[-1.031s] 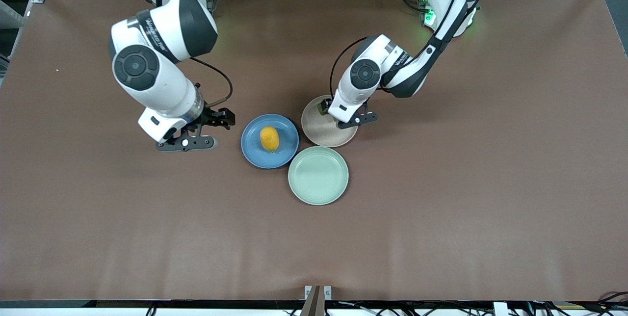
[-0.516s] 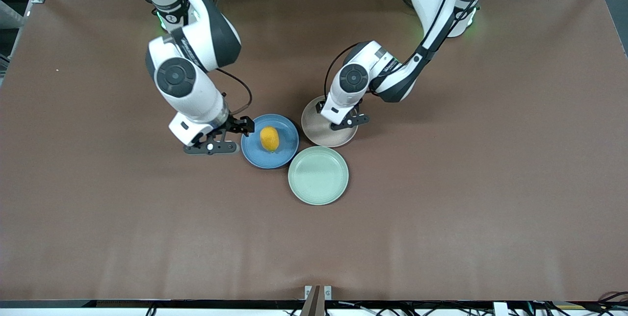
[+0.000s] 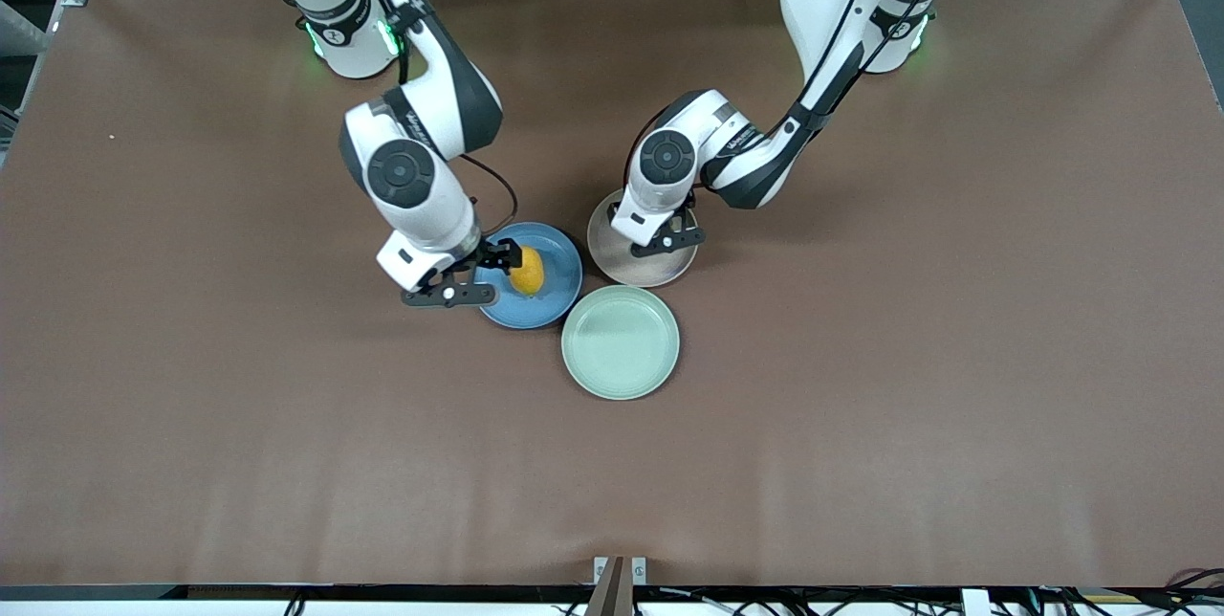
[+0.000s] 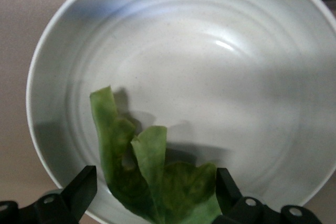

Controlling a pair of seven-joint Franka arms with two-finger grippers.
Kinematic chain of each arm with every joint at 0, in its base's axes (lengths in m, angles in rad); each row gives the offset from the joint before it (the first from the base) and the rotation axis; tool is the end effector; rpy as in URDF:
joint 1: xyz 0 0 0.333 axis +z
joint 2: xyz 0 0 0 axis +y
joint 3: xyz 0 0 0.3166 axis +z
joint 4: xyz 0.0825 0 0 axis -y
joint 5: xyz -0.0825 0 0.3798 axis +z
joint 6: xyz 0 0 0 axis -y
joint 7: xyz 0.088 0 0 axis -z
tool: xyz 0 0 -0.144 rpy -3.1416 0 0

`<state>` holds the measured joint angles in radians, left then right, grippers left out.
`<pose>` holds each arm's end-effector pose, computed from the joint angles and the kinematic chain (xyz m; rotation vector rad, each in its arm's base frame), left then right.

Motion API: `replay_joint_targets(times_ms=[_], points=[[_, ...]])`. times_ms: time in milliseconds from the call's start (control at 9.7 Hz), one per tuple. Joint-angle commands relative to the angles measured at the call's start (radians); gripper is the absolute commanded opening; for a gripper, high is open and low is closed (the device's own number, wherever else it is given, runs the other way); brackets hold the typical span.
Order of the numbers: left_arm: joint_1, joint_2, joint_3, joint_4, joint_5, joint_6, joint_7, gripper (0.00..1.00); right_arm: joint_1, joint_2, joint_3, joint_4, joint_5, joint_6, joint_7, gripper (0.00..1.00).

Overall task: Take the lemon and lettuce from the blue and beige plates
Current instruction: 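Close the left gripper on the lettuce while the right gripper lowers over the lemon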

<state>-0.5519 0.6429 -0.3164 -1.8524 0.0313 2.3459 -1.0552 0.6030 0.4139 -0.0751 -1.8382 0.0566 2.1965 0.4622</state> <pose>0.4042 -0.4725 0.1460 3.1064 0.3305 -0.3240 0.5412 0.3221 0.2666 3.1271 0.0575 -0.0853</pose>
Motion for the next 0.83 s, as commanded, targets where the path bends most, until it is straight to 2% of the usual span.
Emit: replay_joint_targets(times_ms=[0, 103, 516, 722], points=[[-0.039, 0.012, 0.02, 0.021, 0.065, 0.001, -0.1, 0.16, 0.024, 0.046, -0.006, -0.003, 0.02, 0.052, 0.019, 1.0], [-0.036, 0.008, 0.02, 0.021, 0.067, 0.0, -0.1, 0.0, 0.026, 0.054, -0.006, -0.003, 0.022, 0.054, 0.019, 1.0], [-0.028, -0.018, 0.022, 0.021, 0.07, -0.017, -0.101, 0.0, 0.046, 0.078, -0.006, -0.004, 0.066, 0.083, 0.019, 1.0], [-0.02, -0.042, 0.028, 0.056, 0.07, -0.092, -0.1, 0.0, 0.06, 0.1, -0.008, -0.006, 0.077, 0.1, 0.021, 1.0]])
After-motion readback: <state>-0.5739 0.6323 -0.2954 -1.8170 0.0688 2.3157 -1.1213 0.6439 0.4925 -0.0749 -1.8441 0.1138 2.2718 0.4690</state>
